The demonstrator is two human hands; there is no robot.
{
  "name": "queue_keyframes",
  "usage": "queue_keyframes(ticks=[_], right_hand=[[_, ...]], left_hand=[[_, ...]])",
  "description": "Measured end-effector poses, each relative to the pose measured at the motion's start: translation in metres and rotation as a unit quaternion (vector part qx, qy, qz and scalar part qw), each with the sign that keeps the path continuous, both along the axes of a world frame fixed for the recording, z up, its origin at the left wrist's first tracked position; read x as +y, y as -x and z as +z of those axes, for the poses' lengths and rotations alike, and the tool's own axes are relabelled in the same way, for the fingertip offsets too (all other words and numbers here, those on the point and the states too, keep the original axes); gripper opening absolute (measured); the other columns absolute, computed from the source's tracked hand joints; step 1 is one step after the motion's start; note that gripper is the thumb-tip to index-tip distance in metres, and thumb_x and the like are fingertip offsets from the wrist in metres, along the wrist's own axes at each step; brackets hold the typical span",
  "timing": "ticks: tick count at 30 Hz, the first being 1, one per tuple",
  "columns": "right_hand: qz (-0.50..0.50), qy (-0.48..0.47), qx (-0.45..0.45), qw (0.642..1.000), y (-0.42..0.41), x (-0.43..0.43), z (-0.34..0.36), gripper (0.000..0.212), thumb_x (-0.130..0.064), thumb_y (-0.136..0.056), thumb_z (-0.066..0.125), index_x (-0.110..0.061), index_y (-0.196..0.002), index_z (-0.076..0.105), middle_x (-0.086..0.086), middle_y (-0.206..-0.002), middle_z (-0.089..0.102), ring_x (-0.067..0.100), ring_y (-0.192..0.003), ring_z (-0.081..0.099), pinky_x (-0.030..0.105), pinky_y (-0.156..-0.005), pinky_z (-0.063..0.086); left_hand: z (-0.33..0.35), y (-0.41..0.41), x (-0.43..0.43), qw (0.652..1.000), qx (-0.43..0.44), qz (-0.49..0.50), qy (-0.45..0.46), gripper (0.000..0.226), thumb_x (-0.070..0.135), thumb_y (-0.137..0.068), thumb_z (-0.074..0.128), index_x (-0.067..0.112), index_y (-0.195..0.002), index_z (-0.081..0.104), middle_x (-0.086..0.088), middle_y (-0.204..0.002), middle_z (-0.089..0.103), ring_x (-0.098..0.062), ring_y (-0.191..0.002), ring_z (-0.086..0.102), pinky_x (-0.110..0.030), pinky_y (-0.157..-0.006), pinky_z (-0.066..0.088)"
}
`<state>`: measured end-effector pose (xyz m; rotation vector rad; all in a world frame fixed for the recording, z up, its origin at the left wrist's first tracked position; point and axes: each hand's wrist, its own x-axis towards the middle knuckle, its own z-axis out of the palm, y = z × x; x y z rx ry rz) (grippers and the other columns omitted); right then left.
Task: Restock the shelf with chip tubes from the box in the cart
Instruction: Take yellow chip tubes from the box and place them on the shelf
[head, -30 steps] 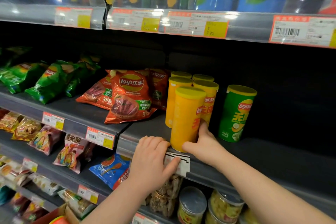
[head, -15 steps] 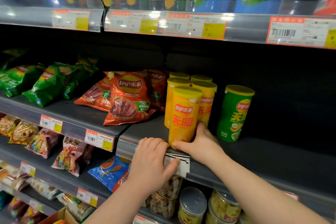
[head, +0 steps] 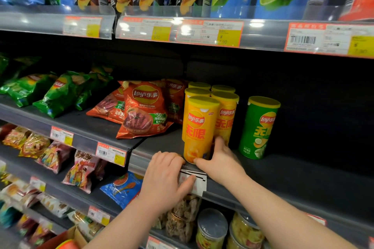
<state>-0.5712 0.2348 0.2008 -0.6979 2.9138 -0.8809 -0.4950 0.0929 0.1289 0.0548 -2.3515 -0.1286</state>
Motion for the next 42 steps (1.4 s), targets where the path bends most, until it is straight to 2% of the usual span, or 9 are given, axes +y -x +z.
queue_keyframes(ticks=[7, 10, 14, 17, 23, 25, 29, 36, 42], right_hand=[[0.043, 0.011, 0.013, 0.999, 0.002, 0.009, -0.002, 0.064, -0.046, -0.082, 0.063, -0.019, -0.13, 0.03, 0.006, -0.134, 0.046, 0.027, -0.119, 0.049, 0.036, -0.094, 0.043], [0.067, 0.041, 0.038, 0.996, -0.006, 0.021, -0.003, 0.062, -0.041, -0.084, 0.063, -0.023, -0.133, 0.03, 0.002, -0.137, 0.041, 0.025, -0.122, 0.048, 0.038, -0.096, 0.045], [0.144, 0.036, 0.241, 0.959, -0.029, 0.036, -0.015, 0.032, -0.036, -0.084, 0.053, -0.024, -0.114, 0.05, -0.004, -0.115, 0.052, 0.021, -0.103, 0.056, 0.038, -0.083, 0.048], [0.264, 0.044, 0.29, 0.919, -0.046, 0.041, -0.035, 0.022, -0.035, -0.071, 0.048, -0.024, -0.088, 0.056, -0.006, -0.088, 0.057, 0.018, -0.078, 0.058, 0.032, -0.063, 0.049], [0.358, -0.081, 0.224, 0.903, -0.058, 0.045, -0.084, 0.023, -0.04, -0.065, 0.043, -0.027, -0.078, 0.058, -0.01, -0.074, 0.055, 0.014, -0.064, 0.058, 0.029, -0.049, 0.048], [0.366, -0.117, 0.211, 0.899, -0.061, 0.046, -0.097, 0.027, -0.043, -0.068, 0.042, -0.027, -0.081, 0.059, -0.009, -0.077, 0.056, 0.017, -0.069, 0.061, 0.032, -0.053, 0.05], [0.419, -0.202, 0.149, 0.872, -0.07, 0.045, -0.116, 0.04, -0.039, -0.089, 0.045, -0.023, -0.125, 0.046, 0.0, -0.122, 0.049, 0.026, -0.116, 0.046, 0.04, -0.094, 0.038], [0.443, -0.28, 0.1, 0.846, -0.096, 0.035, -0.143, 0.041, -0.04, -0.092, 0.045, -0.023, -0.129, 0.042, 0.002, -0.132, 0.046, 0.027, -0.124, 0.041, 0.041, -0.102, 0.033], [0.452, -0.302, 0.079, 0.836, -0.135, 0.01, -0.15, 0.038, -0.04, -0.091, 0.046, -0.022, -0.124, 0.046, 0.002, -0.127, 0.049, 0.027, -0.122, 0.043, 0.041, -0.099, 0.036]], left_hand=[[0.015, -0.009, 0.011, 0.994, -0.079, 0.067, 0.033, 0.041, 0.053, -0.077, 0.045, 0.019, -0.087, 0.065, 0.003, -0.09, 0.063, -0.023, -0.089, 0.062, -0.043, -0.086, 0.051], [0.011, -0.018, 0.018, 0.992, -0.091, 0.091, 0.018, 0.051, 0.051, -0.077, 0.045, 0.013, -0.104, 0.066, -0.006, -0.107, 0.065, -0.032, -0.106, 0.061, -0.043, -0.089, 0.051], [-0.003, -0.033, 0.031, 0.988, -0.106, 0.113, -0.002, 0.062, 0.049, -0.077, 0.046, 0.013, -0.127, 0.053, -0.015, -0.128, 0.056, -0.038, -0.121, 0.053, -0.048, -0.094, 0.048], [-0.014, -0.045, 0.042, 0.993, -0.084, 0.084, -0.026, 0.054, 0.044, -0.075, 0.05, 0.016, -0.121, 0.049, -0.017, -0.126, 0.056, -0.039, -0.115, 0.054, -0.049, -0.094, 0.048], [-0.046, -0.078, 0.062, 0.983, -0.142, 0.099, -0.054, 0.052, 0.046, -0.061, 0.05, 0.02, -0.105, 0.058, -0.001, -0.103, 0.063, -0.02, -0.088, 0.064, -0.028, -0.071, 0.056], [-0.06, -0.09, 0.068, 0.973, -0.182, 0.128, -0.056, 0.05, 0.049, -0.061, 0.048, 0.021, -0.101, 0.059, 0.001, -0.097, 0.065, -0.018, -0.08, 0.066, -0.026, -0.063, 0.056], [-0.086, -0.116, 0.074, 0.945, -0.26, 0.187, -0.071, 0.049, 0.052, -0.059, 0.046, 0.021, -0.091, 0.066, 0.003, -0.085, 0.064, -0.018, -0.069, 0.065, -0.028, -0.054, 0.055], [-0.111, -0.168, 0.079, 0.899, -0.357, 0.236, -0.088, 0.041, 0.054, -0.06, 0.043, 0.025, -0.077, 0.066, 0.005, -0.073, 0.061, -0.017, -0.06, 0.063, -0.025, -0.047, 0.052], [-0.113, -0.216, 0.065, 0.851, -0.432, 0.269, -0.128, 0.046, 0.044, -0.084, 0.046, 0.018, -0.122, 0.049, -0.005, -0.118, 0.051, -0.026, -0.111, 0.049, -0.034, -0.09, 0.041]])
